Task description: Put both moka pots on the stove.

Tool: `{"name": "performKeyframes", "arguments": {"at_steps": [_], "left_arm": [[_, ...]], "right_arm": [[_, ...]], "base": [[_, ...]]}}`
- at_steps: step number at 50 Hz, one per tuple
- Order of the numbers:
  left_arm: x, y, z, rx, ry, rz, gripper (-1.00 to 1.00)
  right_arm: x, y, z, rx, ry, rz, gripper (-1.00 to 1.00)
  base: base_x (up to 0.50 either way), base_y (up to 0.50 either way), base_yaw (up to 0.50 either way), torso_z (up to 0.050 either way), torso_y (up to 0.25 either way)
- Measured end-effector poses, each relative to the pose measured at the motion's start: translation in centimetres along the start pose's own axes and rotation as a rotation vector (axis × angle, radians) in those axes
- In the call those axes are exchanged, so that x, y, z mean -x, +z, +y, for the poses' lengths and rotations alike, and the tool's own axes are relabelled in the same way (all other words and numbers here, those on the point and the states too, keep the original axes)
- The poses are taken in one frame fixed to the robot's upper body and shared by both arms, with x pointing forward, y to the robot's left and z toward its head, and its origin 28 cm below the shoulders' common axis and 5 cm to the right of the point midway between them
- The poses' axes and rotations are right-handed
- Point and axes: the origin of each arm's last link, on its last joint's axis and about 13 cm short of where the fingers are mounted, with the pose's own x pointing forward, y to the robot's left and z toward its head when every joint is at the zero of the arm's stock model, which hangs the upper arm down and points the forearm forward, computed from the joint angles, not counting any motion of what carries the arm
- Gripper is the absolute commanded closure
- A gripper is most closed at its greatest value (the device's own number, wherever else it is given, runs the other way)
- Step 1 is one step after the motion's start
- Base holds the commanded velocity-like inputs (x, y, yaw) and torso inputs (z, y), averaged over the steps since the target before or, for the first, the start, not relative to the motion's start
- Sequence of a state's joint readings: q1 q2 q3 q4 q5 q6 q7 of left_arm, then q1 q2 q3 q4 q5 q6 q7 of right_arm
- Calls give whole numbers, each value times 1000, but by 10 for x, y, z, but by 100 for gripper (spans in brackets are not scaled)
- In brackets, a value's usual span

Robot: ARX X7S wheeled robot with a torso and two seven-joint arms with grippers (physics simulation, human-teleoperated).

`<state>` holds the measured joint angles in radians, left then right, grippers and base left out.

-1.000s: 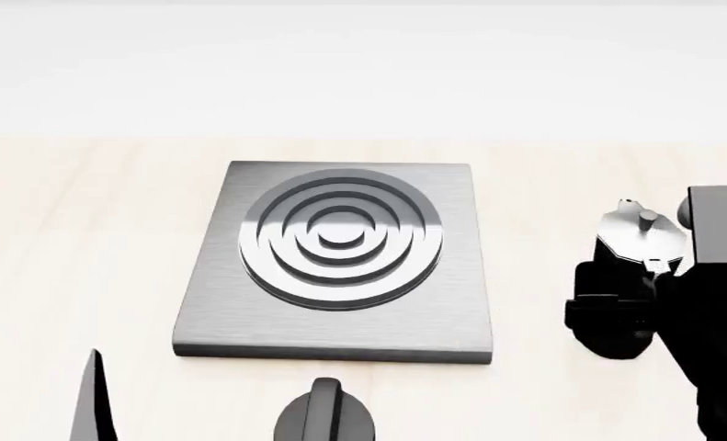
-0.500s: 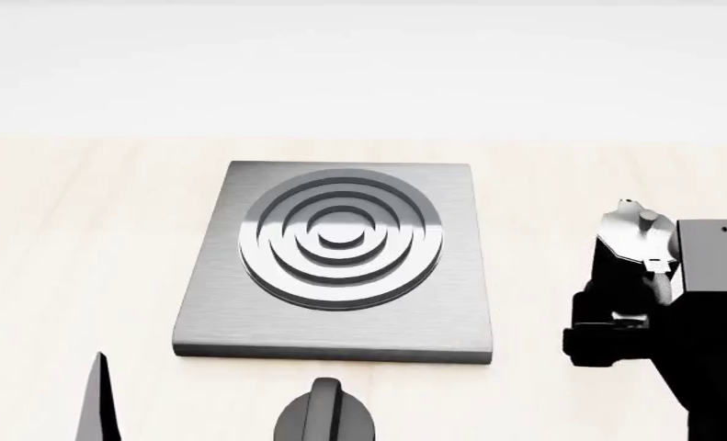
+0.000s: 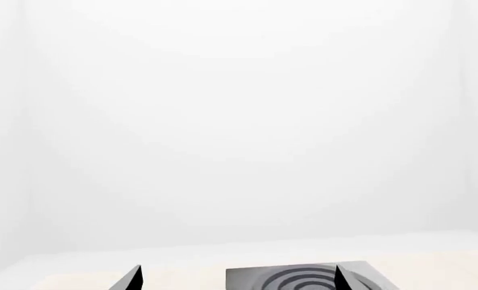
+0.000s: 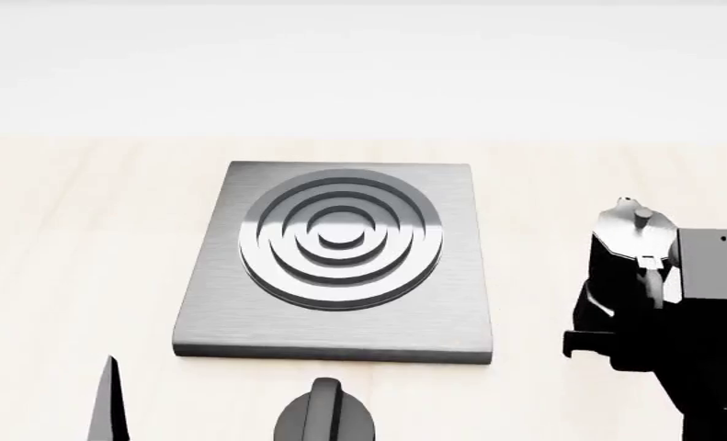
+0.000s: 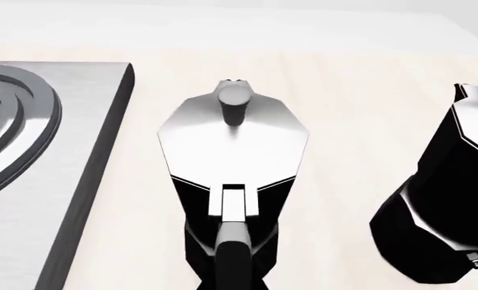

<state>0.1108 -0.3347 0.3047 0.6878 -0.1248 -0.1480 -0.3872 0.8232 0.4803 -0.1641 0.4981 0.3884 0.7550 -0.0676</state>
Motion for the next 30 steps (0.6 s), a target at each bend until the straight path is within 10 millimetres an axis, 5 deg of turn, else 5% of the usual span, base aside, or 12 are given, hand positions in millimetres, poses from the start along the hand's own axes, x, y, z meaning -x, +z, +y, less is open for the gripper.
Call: {"name": "performKeyframes", "arguments": {"at_steps": [15, 30], "left_arm": [[0, -1, -1, 4, -6, 1, -100], [1, 0, -2, 12, -11, 2, -100]], "right_arm": [[2, 3, 8, -2, 16, -49, 100], [29, 45, 29, 25, 65, -277, 100]], "base": [[1, 0, 1, 0, 0], [0, 0, 0, 0, 0]]}}
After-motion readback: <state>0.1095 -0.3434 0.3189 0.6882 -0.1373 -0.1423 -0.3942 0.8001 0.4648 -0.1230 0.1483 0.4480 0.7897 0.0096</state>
